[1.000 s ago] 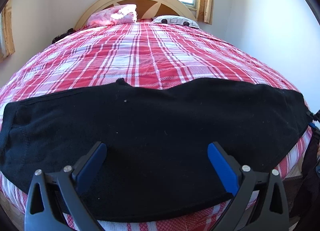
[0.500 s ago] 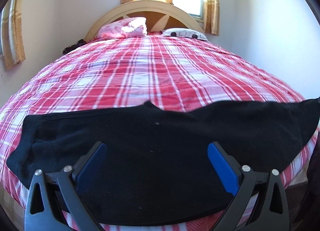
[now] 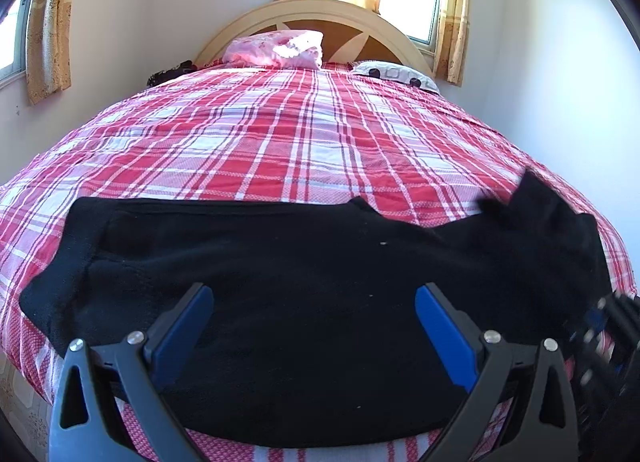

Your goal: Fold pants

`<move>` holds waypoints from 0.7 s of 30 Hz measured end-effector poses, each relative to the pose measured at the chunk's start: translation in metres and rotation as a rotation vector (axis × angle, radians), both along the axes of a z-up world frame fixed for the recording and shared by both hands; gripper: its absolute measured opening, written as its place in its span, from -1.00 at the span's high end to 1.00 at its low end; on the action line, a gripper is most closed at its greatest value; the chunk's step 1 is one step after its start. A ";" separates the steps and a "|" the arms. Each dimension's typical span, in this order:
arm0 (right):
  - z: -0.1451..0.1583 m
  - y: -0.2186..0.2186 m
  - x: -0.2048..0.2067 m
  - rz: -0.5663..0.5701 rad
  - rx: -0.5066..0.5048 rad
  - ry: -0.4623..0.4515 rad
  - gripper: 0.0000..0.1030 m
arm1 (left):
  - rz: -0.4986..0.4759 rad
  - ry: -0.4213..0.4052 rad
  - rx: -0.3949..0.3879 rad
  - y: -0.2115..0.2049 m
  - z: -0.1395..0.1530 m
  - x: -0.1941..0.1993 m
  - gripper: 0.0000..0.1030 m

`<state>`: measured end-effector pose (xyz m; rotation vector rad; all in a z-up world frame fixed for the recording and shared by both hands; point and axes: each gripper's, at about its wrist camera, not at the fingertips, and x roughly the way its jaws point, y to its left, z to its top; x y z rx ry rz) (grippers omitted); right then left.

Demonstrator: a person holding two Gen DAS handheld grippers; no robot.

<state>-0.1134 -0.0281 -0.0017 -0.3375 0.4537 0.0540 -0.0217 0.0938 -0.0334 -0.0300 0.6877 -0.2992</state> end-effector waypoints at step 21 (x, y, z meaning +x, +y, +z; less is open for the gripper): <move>-0.026 0.015 -0.018 0.246 -0.034 0.123 0.49 | 0.033 -0.004 0.005 0.020 -0.004 0.010 -1.00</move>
